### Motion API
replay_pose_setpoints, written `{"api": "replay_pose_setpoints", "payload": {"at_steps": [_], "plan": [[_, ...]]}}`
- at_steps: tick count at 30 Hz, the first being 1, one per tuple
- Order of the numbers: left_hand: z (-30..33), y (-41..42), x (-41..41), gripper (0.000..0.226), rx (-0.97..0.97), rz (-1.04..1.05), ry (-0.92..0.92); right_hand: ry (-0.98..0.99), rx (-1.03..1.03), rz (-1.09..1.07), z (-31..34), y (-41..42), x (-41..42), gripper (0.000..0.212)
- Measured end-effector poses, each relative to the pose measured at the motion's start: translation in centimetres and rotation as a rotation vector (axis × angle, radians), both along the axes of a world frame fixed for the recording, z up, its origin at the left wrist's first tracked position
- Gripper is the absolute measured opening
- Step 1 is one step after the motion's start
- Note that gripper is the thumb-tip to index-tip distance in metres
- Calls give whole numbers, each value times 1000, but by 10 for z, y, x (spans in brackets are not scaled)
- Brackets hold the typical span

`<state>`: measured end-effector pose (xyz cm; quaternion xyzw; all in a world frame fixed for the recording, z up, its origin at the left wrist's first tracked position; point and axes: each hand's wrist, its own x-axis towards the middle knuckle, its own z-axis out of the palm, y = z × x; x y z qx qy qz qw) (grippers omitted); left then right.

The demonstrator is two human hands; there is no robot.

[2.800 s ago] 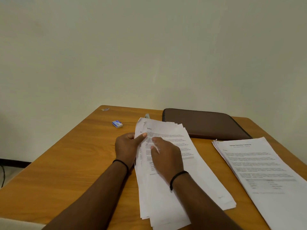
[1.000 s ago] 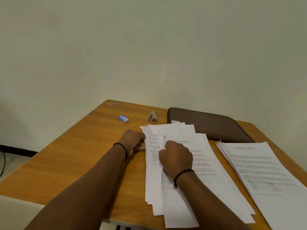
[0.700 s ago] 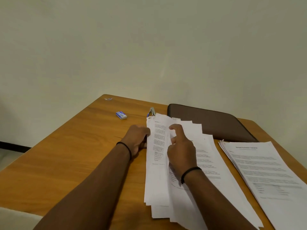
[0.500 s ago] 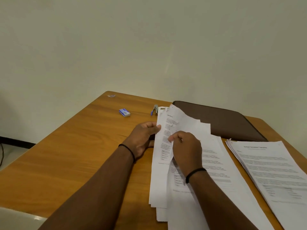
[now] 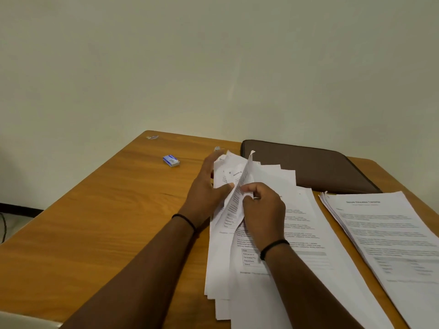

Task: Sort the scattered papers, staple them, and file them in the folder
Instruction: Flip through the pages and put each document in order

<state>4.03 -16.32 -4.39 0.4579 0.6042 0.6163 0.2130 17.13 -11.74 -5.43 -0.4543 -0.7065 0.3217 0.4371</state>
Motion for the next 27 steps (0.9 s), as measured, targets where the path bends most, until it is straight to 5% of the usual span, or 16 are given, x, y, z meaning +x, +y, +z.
{"api": "replay_pose_setpoints", "payload": {"at_steps": [6,17,20,27], "plan": [[-6,2,9,17,-128,115,287,-11,25,1,-1,3,1,19],[-8,0,1,59,-328,263,343,38,-31,13,-5,8,3,20],[-5,0,6,17,-297,401,364,16,-14,5,-4,9,2,18],[20,-30,4,35,-61,654,373,-53,9,8,-3,4,8,31]]}}
